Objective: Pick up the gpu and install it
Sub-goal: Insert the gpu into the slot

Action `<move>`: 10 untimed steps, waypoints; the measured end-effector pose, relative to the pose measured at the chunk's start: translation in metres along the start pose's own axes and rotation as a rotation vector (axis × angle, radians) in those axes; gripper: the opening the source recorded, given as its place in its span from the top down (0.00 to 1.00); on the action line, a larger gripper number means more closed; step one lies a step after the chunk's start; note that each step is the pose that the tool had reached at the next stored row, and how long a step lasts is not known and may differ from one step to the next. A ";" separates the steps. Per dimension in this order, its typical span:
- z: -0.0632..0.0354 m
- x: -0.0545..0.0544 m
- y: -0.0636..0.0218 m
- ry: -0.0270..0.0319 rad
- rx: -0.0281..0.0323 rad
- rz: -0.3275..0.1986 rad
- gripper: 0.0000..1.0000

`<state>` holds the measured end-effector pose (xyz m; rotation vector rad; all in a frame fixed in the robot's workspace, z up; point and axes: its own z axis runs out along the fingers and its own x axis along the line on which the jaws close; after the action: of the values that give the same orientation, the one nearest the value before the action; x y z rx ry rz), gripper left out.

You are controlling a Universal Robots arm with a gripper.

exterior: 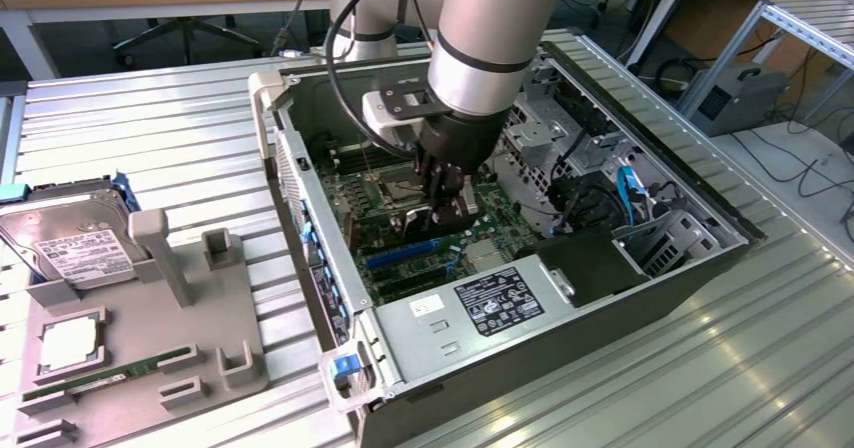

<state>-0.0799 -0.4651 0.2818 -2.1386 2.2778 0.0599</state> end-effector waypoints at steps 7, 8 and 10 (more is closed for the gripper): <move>0.0000 0.000 0.0027 0.0000 0.0000 0.000 0.73; 0.0000 0.000 0.0027 0.0000 0.0000 0.000 0.73; 0.0000 0.000 0.0028 0.0000 0.0000 0.000 0.73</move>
<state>-0.0827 -0.4651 0.2818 -2.1385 2.2778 0.0598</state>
